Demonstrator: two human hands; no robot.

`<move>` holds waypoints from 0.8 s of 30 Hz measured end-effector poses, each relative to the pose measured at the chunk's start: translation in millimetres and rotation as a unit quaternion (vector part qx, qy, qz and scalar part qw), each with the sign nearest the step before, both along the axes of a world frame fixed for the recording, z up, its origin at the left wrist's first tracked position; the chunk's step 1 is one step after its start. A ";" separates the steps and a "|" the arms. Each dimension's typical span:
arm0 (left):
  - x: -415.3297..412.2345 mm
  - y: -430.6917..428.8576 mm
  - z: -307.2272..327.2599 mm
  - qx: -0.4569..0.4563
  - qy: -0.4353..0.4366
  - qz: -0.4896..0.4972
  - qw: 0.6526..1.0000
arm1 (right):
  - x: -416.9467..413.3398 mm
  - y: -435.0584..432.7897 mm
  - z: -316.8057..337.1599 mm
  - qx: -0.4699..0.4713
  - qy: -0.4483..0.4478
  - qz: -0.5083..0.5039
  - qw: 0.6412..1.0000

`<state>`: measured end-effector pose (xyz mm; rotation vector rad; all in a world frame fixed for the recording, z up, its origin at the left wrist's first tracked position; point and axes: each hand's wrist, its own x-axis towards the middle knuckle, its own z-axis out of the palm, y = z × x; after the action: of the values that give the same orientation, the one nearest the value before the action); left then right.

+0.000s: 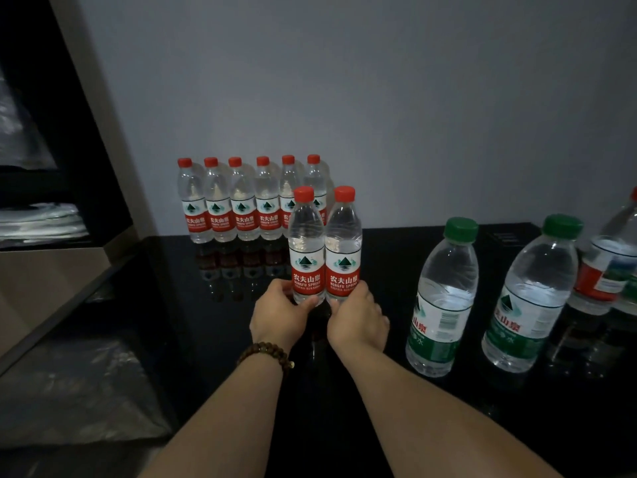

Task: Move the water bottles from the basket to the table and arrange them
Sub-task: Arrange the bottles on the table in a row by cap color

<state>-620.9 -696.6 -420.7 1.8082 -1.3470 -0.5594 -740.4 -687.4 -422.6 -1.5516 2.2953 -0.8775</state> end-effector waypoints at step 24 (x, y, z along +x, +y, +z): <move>-48.1 -238.3 -7.3 -0.041 0.000 -0.092 0.995 | -24.2 -214.5 -1.6 0.004 -0.002 -0.116 0.993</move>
<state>-669.0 -934.9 -428.0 1.6282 -1.5256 -0.5925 -764.7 -901.9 -424.2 -1.2967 2.5080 -0.9226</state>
